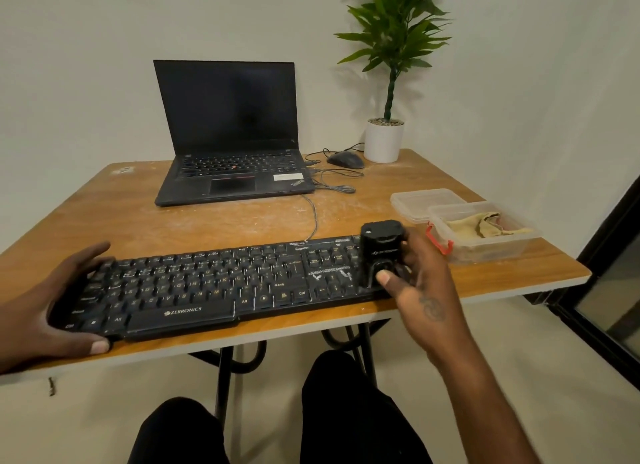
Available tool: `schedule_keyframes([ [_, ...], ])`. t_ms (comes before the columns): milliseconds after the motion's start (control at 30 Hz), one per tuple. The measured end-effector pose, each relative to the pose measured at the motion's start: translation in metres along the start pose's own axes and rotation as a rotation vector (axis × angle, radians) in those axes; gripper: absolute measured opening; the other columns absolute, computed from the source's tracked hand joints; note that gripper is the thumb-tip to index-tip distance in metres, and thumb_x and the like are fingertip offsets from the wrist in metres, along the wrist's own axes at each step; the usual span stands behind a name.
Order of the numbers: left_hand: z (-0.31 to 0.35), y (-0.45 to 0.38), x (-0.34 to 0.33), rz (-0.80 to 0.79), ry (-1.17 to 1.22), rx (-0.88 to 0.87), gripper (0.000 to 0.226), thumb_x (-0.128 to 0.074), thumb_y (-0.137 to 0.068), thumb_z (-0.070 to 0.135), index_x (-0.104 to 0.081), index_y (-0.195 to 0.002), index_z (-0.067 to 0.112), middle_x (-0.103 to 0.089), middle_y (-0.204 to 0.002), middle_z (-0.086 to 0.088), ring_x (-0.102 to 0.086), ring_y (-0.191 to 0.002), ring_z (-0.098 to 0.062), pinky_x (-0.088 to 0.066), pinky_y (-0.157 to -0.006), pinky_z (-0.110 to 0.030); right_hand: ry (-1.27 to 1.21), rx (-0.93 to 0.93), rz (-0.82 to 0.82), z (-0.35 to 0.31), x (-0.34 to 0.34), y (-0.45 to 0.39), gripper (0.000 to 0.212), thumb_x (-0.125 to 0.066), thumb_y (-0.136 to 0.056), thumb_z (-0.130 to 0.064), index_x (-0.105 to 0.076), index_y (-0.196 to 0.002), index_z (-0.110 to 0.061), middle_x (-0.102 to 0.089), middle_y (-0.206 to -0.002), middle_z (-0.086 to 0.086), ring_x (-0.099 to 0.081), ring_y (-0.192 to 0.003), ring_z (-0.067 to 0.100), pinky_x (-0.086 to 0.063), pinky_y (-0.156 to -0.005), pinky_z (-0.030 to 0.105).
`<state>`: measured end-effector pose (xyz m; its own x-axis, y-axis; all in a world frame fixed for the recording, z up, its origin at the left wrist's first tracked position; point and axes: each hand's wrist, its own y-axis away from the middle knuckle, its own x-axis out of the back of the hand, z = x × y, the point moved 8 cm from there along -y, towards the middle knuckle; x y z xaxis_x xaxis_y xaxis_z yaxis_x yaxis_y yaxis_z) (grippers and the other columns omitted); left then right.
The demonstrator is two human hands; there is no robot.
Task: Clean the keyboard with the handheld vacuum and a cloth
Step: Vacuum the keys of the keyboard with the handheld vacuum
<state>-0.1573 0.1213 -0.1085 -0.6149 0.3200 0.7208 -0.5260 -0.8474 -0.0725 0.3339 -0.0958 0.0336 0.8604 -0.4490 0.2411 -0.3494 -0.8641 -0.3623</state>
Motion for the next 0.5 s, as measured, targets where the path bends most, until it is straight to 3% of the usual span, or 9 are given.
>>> schedule_keyframes([
  [67, 0.028, -0.003, -0.003, 0.088, -0.001, 0.016, 0.154, -0.107, -0.038, 0.049, -0.018, -0.163, 0.051, -0.032, -0.166, 0.025, -0.041, -0.151, -0.015, -0.042, -0.114, -0.059, -0.010, -0.034, 0.068, 0.006, 0.020, -0.004, 0.074, -0.062, -0.088, 0.011, -0.058, -0.122, -0.055, -0.067, -0.124, -0.012, -0.060, -0.121, 0.006, -0.054, -0.098, 0.045],
  [133, 0.044, -0.015, 0.003, 0.163, -0.015, 0.022, 0.152, -0.106, -0.038, 0.051, -0.018, -0.162, 0.053, -0.032, -0.165, 0.026, -0.041, -0.151, -0.015, -0.041, -0.115, -0.059, 0.009, -0.040, 0.101, 0.008, 0.028, -0.005, 0.069, -0.063, -0.088, 0.010, -0.057, -0.129, -0.046, -0.067, -0.127, -0.009, -0.060, -0.122, 0.008, -0.053, -0.100, 0.049],
  [267, 0.036, -0.009, 0.028, 0.075, -0.034, 0.137, 0.153, -0.106, -0.037, 0.052, -0.018, -0.162, 0.055, -0.034, -0.165, 0.026, -0.042, -0.150, -0.015, -0.042, -0.115, -0.059, 0.022, -0.012, 0.073, -0.002, 0.000, 0.003, 0.066, -0.062, -0.085, 0.012, -0.059, -0.120, -0.045, -0.070, -0.113, -0.020, -0.064, -0.111, 0.000, -0.055, -0.096, 0.046],
  [333, 0.037, -0.005, 0.032, 0.072, -0.040, 0.141, 0.152, -0.106, -0.038, 0.054, -0.018, -0.162, 0.055, -0.033, -0.165, 0.026, -0.041, -0.150, -0.015, -0.041, -0.115, -0.059, 0.078, 0.037, 0.038, -0.006, -0.023, 0.007, 0.065, -0.061, -0.084, 0.013, -0.058, -0.122, -0.039, -0.072, -0.107, -0.017, -0.066, -0.105, 0.001, -0.058, -0.088, 0.039],
  [400, 0.039, -0.003, 0.033, 0.066, -0.042, 0.146, 0.151, -0.105, -0.038, 0.056, -0.018, -0.162, 0.054, -0.032, -0.165, 0.026, -0.040, -0.151, -0.015, -0.041, -0.116, -0.058, 0.120, 0.080, 0.010, -0.011, -0.044, 0.011, 0.064, -0.060, -0.084, 0.014, -0.057, -0.126, -0.034, -0.071, -0.106, -0.018, -0.064, -0.103, -0.006, -0.055, -0.078, 0.022],
  [500, 0.037, -0.001, 0.032, 0.021, -0.036, 0.157, 0.152, -0.105, -0.038, 0.055, -0.018, -0.163, 0.053, -0.032, -0.166, 0.025, -0.040, -0.151, -0.016, -0.040, -0.116, -0.060, 0.090, 0.084, -0.049, -0.020, -0.067, 0.016, 0.066, -0.061, -0.087, 0.013, -0.055, -0.129, -0.038, -0.064, -0.107, -0.034, -0.056, -0.107, -0.019, -0.047, -0.078, 0.005],
])
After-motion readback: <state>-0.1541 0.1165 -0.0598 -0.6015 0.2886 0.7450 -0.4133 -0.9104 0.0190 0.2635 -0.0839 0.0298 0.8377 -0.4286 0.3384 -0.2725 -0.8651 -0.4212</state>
